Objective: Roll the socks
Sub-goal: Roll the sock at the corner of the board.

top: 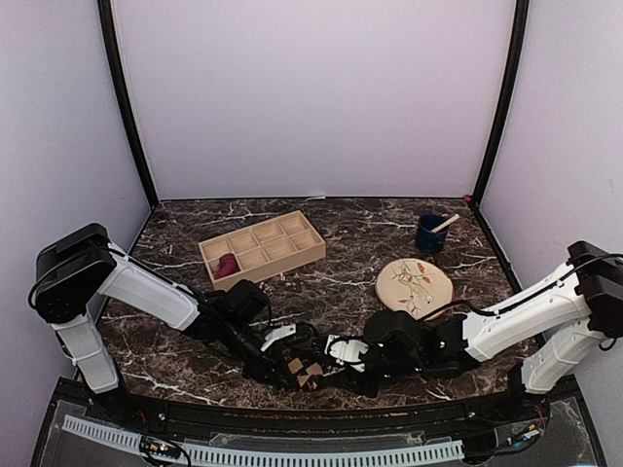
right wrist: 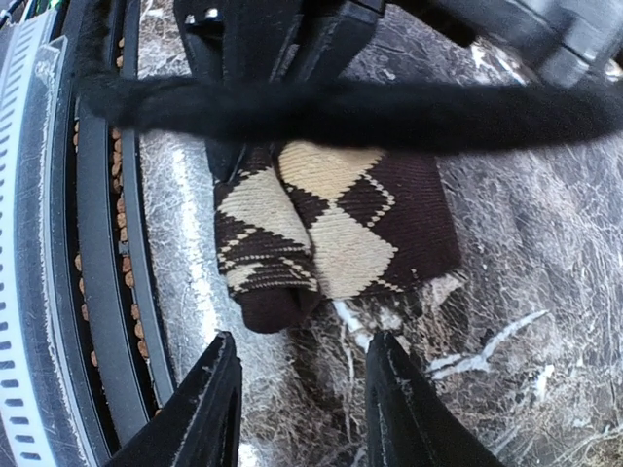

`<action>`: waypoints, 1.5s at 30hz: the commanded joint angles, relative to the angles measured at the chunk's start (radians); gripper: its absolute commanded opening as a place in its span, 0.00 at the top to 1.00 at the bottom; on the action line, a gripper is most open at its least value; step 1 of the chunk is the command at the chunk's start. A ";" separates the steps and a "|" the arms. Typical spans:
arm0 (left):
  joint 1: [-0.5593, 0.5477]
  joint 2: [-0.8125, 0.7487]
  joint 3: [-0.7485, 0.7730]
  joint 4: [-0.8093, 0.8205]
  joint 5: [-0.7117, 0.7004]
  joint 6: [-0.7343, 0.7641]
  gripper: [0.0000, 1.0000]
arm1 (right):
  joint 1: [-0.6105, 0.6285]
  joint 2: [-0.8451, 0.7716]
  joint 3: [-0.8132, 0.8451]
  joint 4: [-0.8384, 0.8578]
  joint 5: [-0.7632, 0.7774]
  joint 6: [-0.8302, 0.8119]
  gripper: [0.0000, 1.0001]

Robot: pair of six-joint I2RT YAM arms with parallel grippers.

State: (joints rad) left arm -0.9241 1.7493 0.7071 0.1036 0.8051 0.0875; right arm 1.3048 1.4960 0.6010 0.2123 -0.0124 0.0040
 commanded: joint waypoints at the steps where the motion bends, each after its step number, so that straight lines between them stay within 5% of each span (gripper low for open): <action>1: 0.014 0.029 0.014 -0.030 0.002 -0.008 1.00 | 0.023 0.039 0.034 0.046 -0.022 -0.029 0.60; 29: 0.021 0.073 0.031 -0.048 0.054 -0.009 1.00 | 0.035 0.214 0.149 0.039 -0.035 -0.116 0.59; 45: 0.021 0.062 0.037 -0.064 0.038 -0.017 0.97 | 0.027 0.280 0.196 -0.045 -0.071 -0.121 0.88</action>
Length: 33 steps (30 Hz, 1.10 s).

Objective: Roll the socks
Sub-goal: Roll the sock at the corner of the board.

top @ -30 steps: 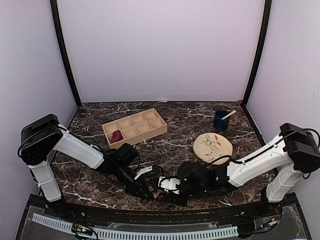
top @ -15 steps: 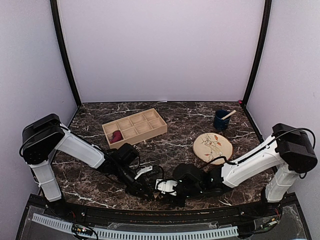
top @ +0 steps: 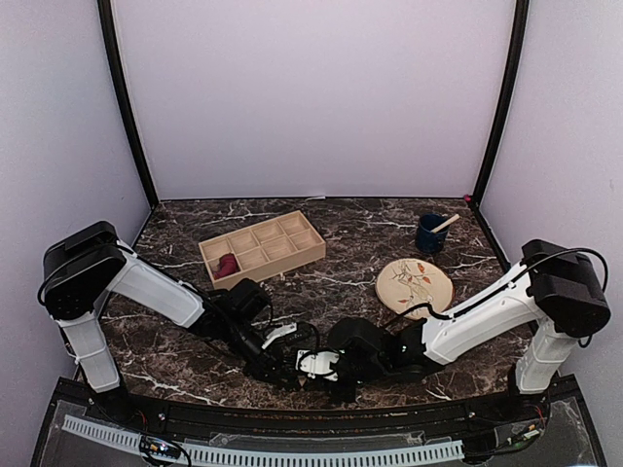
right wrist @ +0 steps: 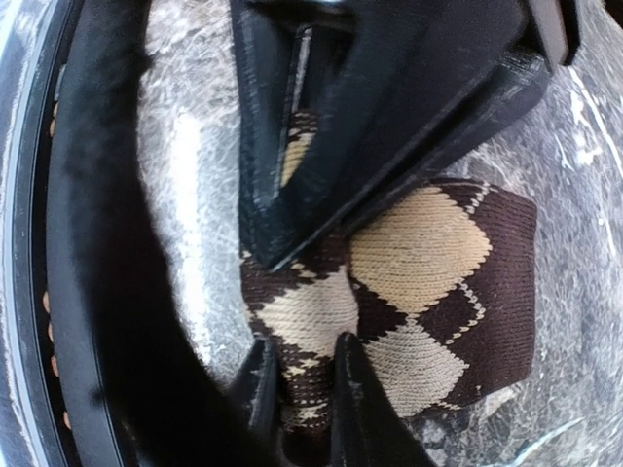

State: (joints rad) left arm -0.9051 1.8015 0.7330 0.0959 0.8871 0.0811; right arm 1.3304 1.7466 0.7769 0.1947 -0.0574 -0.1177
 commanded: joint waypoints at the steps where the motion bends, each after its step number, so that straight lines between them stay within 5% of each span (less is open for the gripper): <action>1: 0.002 0.012 0.016 -0.064 -0.050 -0.015 0.95 | 0.000 0.030 0.022 -0.033 -0.029 0.002 0.90; 13: 0.020 -0.004 0.021 -0.090 -0.138 -0.086 0.70 | -0.028 0.026 0.010 -0.067 -0.041 0.029 1.00; 33: 0.080 -0.244 -0.182 0.165 -0.265 -0.259 0.65 | -0.047 0.042 0.023 -0.102 -0.070 0.067 1.00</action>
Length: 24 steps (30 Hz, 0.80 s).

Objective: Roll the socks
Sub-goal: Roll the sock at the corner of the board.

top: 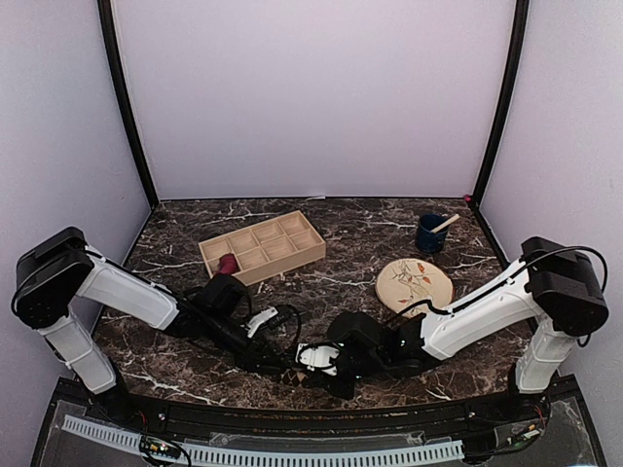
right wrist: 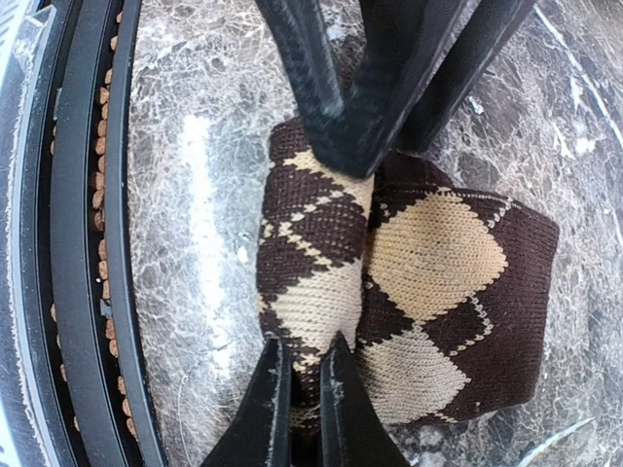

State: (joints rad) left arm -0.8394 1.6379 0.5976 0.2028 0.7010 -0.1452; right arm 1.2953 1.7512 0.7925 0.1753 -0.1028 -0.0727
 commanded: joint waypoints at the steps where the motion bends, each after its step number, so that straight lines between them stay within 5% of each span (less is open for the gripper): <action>1: 0.016 -0.105 -0.063 0.082 -0.098 -0.040 0.65 | -0.013 0.040 0.010 -0.087 -0.032 0.029 1.00; 13: 0.002 -0.353 -0.294 0.382 -0.324 -0.102 0.66 | -0.092 0.047 0.024 -0.092 -0.224 0.121 1.00; 24: -0.200 -0.388 -0.375 0.513 -0.583 0.096 0.65 | -0.176 0.069 0.034 -0.107 -0.437 0.208 1.00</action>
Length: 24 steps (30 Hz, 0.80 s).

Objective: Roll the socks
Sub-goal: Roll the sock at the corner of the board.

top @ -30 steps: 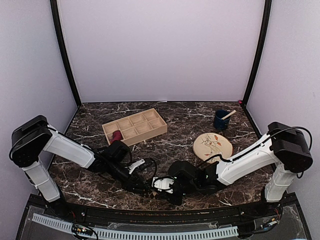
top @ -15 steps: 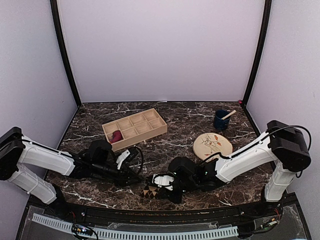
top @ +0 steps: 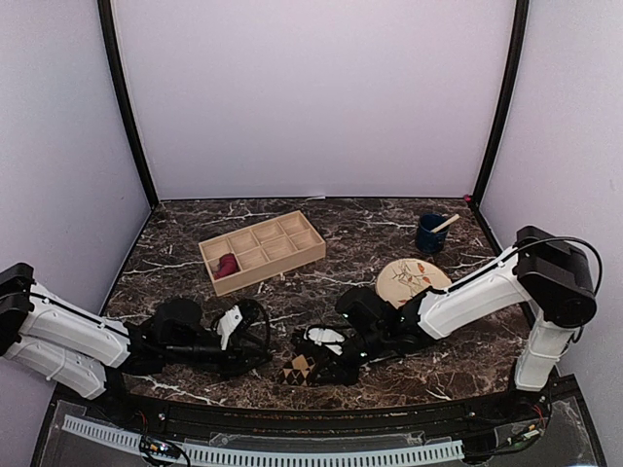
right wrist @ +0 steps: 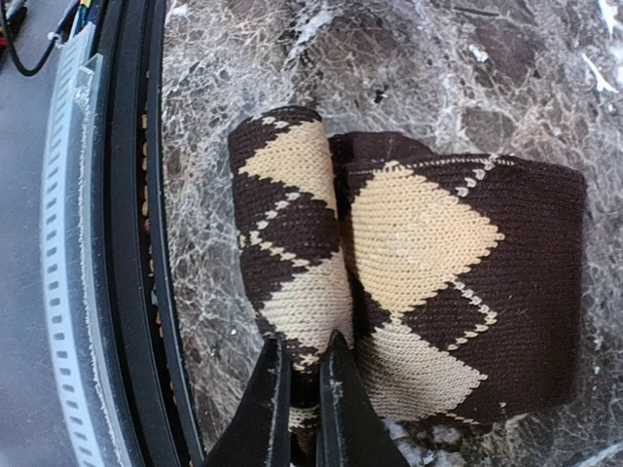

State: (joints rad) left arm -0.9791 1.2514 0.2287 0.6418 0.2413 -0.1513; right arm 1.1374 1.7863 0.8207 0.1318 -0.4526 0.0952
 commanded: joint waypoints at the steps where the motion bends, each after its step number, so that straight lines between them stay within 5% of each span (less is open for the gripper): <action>1: -0.078 0.005 -0.004 0.078 -0.140 0.122 0.65 | -0.024 0.038 0.010 -0.069 -0.101 0.042 1.00; 13: -0.258 0.093 0.070 0.015 -0.272 0.372 0.62 | -0.065 0.060 0.026 -0.094 -0.192 0.061 1.00; 24: -0.325 0.211 0.158 -0.052 -0.245 0.478 0.61 | -0.074 0.060 0.017 -0.099 -0.208 0.061 1.00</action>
State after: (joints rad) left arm -1.2900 1.4418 0.3523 0.6350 -0.0090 0.2691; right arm 1.0714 1.8275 0.8444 0.0814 -0.6567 0.1486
